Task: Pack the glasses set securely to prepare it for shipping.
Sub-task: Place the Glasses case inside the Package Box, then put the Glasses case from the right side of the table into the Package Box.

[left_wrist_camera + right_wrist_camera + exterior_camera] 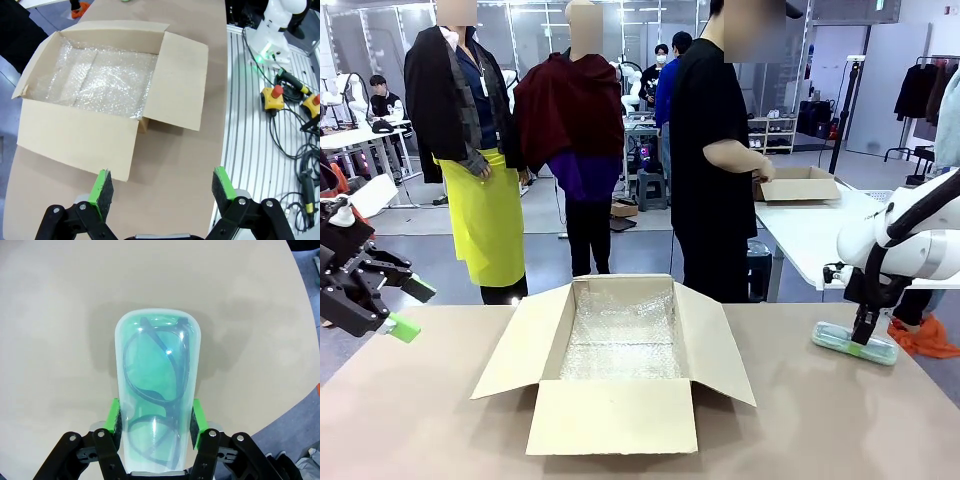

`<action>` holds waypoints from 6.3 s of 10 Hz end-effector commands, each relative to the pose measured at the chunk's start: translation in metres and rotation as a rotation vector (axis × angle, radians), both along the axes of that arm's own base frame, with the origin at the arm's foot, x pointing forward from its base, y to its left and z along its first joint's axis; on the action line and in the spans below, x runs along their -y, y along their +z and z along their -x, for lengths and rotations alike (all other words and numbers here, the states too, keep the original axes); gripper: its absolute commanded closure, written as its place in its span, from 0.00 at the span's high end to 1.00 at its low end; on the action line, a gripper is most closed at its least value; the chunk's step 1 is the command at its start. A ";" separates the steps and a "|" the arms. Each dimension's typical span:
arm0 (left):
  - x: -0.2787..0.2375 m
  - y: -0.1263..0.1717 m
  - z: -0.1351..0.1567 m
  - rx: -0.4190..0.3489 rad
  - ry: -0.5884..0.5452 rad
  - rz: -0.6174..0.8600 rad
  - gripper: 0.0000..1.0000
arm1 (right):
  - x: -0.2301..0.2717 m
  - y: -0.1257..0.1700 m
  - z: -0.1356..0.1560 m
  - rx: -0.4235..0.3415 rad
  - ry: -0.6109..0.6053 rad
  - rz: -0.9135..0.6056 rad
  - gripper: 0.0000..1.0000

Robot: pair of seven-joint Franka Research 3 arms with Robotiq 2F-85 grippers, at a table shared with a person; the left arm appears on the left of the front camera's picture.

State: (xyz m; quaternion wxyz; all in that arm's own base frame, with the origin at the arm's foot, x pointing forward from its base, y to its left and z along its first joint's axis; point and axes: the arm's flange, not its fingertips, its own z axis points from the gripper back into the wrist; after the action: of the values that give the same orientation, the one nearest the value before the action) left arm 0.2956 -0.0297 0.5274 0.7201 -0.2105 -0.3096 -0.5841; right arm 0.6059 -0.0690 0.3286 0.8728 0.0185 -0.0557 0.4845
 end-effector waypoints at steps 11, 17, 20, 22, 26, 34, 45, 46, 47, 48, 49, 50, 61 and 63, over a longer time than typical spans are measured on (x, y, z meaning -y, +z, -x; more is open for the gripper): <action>0.000 0.003 0.001 -0.003 -0.014 0.020 1.00 | -0.266 0.190 0.048 -0.019 0.522 0.170 0.46; 0.000 0.003 0.001 -0.003 -0.014 0.020 1.00 | -0.477 0.140 0.070 0.024 0.519 0.151 0.46; 0.000 0.003 0.001 -0.003 -0.014 0.020 1.00 | -0.492 0.086 0.043 0.056 0.565 0.034 0.46; 0.000 0.003 0.001 -0.003 -0.014 0.020 1.00 | -0.497 0.054 0.018 0.061 0.597 -0.003 0.46; 0.000 0.003 0.001 -0.003 -0.014 0.020 1.00 | -0.501 0.024 -0.008 0.063 0.611 0.015 0.71; 0.000 0.003 0.001 -0.003 -0.014 0.020 1.00 | -0.495 0.023 -0.009 0.064 0.590 0.014 1.00; 0.000 0.003 0.001 -0.003 -0.014 0.020 1.00 | -0.493 0.022 -0.009 0.058 0.586 0.014 1.00; 0.000 0.003 0.001 -0.003 -0.014 0.020 1.00 | -0.492 0.065 0.008 0.058 0.520 0.026 1.00; 0.000 0.003 0.001 -0.003 -0.014 0.020 1.00 | -0.486 0.093 0.027 0.074 0.468 0.047 1.00; 0.000 0.003 0.001 -0.003 -0.014 0.020 1.00 | -0.482 0.114 0.042 0.092 0.425 0.078 1.00; 0.000 0.003 0.001 -0.003 -0.014 0.020 1.00 | -0.469 0.128 0.055 0.088 0.366 0.088 1.00; 0.000 0.003 0.001 -0.003 -0.014 0.020 1.00 | -0.448 0.132 0.062 0.084 0.282 0.087 1.00; 0.000 0.003 0.001 -0.003 -0.014 0.020 1.00 | -0.189 0.200 0.176 0.242 -0.578 -0.002 1.00; 0.000 0.003 0.001 -0.003 -0.014 0.020 1.00 | -0.145 0.184 0.182 0.236 -0.666 -0.070 1.00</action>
State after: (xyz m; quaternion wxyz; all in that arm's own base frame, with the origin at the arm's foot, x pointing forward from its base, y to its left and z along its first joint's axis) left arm 0.2956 -0.0306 0.5278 0.7211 -0.2086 -0.3075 -0.5848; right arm 0.4273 0.0818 0.5258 0.9671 -0.0375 -0.1543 0.1987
